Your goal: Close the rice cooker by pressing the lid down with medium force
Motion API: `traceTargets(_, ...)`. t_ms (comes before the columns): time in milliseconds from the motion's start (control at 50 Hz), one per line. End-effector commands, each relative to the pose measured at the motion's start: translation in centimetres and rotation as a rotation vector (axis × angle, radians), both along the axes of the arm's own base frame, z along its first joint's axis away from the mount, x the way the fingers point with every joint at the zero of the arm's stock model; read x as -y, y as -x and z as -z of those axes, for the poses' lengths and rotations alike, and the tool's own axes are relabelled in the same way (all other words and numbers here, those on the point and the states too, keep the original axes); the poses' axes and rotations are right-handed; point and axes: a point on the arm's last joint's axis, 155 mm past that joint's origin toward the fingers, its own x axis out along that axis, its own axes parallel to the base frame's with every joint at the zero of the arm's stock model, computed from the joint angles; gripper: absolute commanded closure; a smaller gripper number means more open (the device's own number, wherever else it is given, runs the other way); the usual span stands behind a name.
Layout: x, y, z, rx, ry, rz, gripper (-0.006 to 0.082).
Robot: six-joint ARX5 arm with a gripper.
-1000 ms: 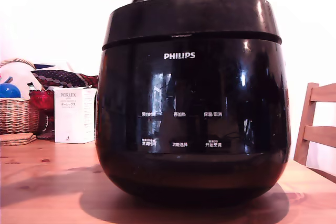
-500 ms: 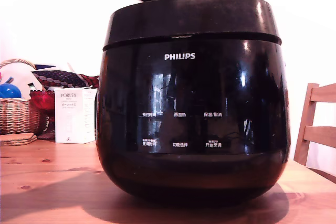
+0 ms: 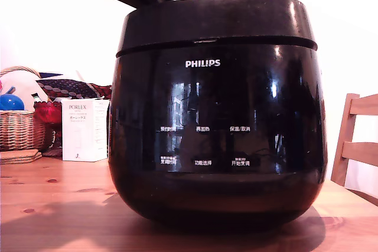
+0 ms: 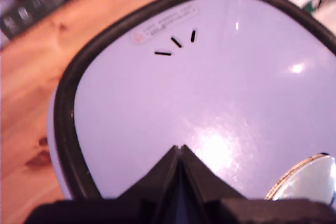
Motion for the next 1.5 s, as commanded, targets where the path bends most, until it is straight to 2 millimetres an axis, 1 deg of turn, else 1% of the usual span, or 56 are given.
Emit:
traceTargets(0, -1.3, 2.4, 5.9, -0.123, -0.123, 0.019, 0.0788)
traceTargets(160, -2.1, 4.6, 6.0, -0.119, -0.105, 0.035, 0.0788)
traceTargets(300, -2.5, 5.4, 6.7, -0.118, -0.113, 0.044, 0.0788)
traceTargets(380, -2.5, 5.4, 6.9, -0.108, -0.119, 0.058, 0.0788)
traceTargets(520, -1.9, 4.9, 6.3, -0.074, -0.096, 0.063, 0.0788)
traceTargets(600, -1.9, 4.9, 6.3, -0.073, -0.097, 0.063, 0.0788)
traceTargets(680, -2.2, 5.1, 7.1, -0.093, -0.120, 0.065, 0.0788)
traceTargets(820, -3.0, 5.8, 9.4, -0.143, -0.173, 0.066, 0.0788)
traceTargets(940, -3.3, 6.7, 11.1, -0.187, -0.183, 0.081, 0.0788)
traceTargets(1060, -3.4, 6.9, 11.9, -0.195, -0.188, 0.080, 0.0788)
traceTargets(1220, -3.4, 7.5, 12.3, -0.218, -0.184, 0.096, 0.0788)
traceTargets(1320, -3.3, 7.3, 12.2, -0.210, -0.181, 0.096, 0.0788)
traceTargets(1380, -2.8, 6.9, 11.7, -0.188, -0.156, 0.097, 0.0788)
traceTargets(1480, -2.0, 6.2, 10.1, -0.137, -0.102, 0.097, 0.0788)
